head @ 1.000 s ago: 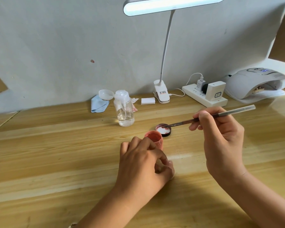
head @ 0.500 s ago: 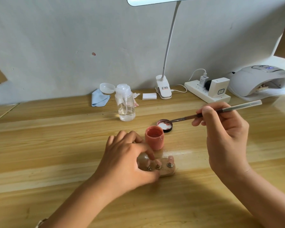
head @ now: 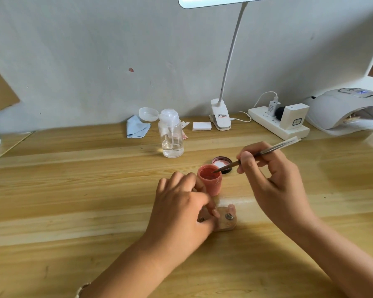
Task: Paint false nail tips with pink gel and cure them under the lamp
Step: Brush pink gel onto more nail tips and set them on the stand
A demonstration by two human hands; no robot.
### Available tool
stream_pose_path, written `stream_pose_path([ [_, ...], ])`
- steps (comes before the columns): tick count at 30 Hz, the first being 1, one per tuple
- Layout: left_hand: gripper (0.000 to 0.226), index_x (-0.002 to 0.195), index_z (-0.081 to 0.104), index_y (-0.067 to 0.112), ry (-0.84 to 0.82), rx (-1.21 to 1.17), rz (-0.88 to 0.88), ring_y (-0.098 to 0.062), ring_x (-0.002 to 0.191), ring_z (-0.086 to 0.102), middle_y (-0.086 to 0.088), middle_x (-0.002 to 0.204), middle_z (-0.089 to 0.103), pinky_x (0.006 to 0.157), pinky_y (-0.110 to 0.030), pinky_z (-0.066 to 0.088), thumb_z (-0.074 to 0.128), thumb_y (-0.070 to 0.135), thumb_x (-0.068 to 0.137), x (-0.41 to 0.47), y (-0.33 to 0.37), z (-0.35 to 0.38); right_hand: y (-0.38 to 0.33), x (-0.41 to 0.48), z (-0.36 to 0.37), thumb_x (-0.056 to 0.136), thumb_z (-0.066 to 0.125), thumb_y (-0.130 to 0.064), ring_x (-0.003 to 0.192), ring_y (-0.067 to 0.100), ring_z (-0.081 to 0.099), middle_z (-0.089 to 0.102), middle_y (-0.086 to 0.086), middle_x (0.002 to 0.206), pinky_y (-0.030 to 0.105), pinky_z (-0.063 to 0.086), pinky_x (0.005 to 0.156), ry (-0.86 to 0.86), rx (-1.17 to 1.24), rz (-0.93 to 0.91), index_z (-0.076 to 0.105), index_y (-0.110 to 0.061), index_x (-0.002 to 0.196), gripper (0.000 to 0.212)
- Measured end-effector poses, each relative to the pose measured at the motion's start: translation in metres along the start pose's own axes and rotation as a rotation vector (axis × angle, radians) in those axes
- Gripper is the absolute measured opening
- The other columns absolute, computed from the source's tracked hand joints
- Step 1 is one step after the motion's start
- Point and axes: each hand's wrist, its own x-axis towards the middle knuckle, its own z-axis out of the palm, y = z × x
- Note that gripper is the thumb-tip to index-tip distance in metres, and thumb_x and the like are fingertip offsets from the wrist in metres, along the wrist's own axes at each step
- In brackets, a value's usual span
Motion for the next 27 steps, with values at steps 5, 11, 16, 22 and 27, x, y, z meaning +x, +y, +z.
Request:
stream_pose_path([
  [5, 0.009, 0.068, 0.07, 0.024, 0.119, 0.069, 0.172, -0.017, 0.088, 0.056, 0.01, 0.091, 0.061, 0.076, -0.03, 0.031, 0.078, 0.027, 0.066, -0.001, 0.004, -0.003, -0.004, 0.004, 0.006, 0.098, 0.058, -0.015, 0.091, 0.0, 0.055, 0.064, -0.01, 0.085, 0.009, 0.037, 0.08, -0.114, -0.114, -0.092, 0.06, -0.025, 0.084, 0.017],
  [11, 0.012, 0.072, 0.072, 0.026, 0.305, -0.387, -0.069, 0.0, 0.066, 0.068, 0.016, 0.071, 0.071, 0.065, -0.02, 0.049, 0.075, 0.014, 0.072, 0.004, -0.009, -0.017, -0.003, 0.004, 0.015, 0.097, 0.057, -0.019, 0.097, 0.011, 0.057, 0.057, -0.029, 0.088, 0.043, 0.047, 0.092, -0.217, -0.186, -0.061, 0.062, -0.027, 0.088, 0.013],
  [16, 0.022, 0.072, 0.073, 0.023, 0.292, -0.666, -0.22, -0.009, 0.065, 0.071, 0.012, 0.073, 0.074, 0.061, -0.023, 0.056, 0.08, 0.002, 0.075, 0.007, -0.018, -0.013, -0.004, 0.004, 0.014, 0.097, 0.055, -0.02, 0.096, 0.004, 0.053, 0.062, -0.023, 0.087, 0.033, 0.044, 0.087, -0.17, -0.19, -0.071, 0.06, -0.028, 0.085, 0.015],
  [22, 0.012, 0.077, 0.077, 0.018, 0.284, -0.914, -0.304, -0.014, 0.07, 0.072, 0.003, 0.077, 0.076, 0.059, -0.027, 0.057, 0.083, 0.008, 0.075, 0.01, -0.025, -0.012, 0.0, 0.004, 0.015, 0.098, 0.056, -0.02, 0.1, 0.0, 0.052, 0.057, -0.03, 0.104, 0.013, 0.036, 0.084, -0.203, -0.206, -0.046, 0.058, -0.032, 0.083, 0.019],
  [27, 0.016, 0.085, 0.079, 0.032, 0.267, -0.897, -0.315, -0.022, 0.07, 0.071, 0.007, 0.08, 0.077, 0.052, -0.051, 0.056, 0.084, 0.019, 0.077, 0.009, -0.028, -0.011, 0.0, 0.006, 0.012, 0.097, 0.053, -0.023, 0.095, 0.0, 0.055, 0.065, -0.014, 0.086, 0.009, 0.036, 0.078, -0.074, -0.154, -0.06, 0.061, -0.024, 0.084, 0.016],
])
